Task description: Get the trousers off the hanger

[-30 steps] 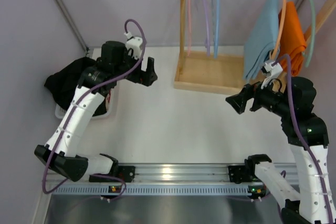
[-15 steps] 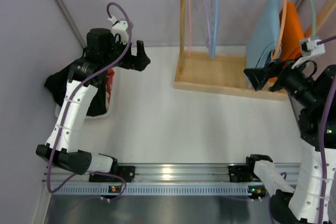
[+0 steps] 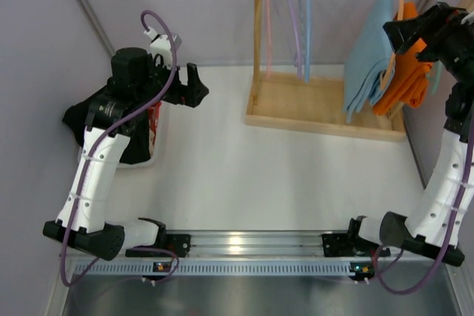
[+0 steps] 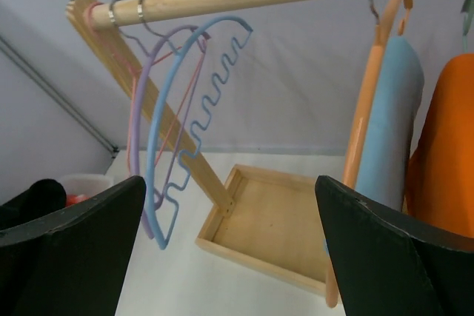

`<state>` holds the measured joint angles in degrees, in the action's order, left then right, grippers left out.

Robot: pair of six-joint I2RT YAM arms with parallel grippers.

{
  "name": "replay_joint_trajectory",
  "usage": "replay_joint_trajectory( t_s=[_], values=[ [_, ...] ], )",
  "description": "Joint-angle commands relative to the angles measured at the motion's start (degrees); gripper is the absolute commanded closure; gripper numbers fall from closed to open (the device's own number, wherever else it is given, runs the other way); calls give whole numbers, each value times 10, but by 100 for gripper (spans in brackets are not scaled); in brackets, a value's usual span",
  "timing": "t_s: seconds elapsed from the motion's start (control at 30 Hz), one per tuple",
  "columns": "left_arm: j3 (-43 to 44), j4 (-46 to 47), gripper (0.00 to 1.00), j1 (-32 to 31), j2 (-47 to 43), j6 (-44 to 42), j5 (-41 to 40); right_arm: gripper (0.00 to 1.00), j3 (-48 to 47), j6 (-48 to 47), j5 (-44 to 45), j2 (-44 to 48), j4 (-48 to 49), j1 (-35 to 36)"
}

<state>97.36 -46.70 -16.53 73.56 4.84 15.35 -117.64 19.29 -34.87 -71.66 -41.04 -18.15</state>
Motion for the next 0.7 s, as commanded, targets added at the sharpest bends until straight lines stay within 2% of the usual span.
replay_joint_trajectory(
  t_s=[0.0, 0.2, 0.5, 0.67],
  values=[
    [-9, 22, 2, 2, -21, 4, -2, 2, -31, 43, -37, -55, 24, -37],
    [-10, 22, 2, 1, -26, 3, -1, 7, -29, 129, -111, -116, 93, -87],
    [-10, 22, 2, 1, -19, -1, 13, 16, 43, 251, -151, -154, 205, -90],
    [-9, 22, 2, 1, -11, -1, 21, 22, 47, 261, -157, -172, 229, -81]
  ],
)
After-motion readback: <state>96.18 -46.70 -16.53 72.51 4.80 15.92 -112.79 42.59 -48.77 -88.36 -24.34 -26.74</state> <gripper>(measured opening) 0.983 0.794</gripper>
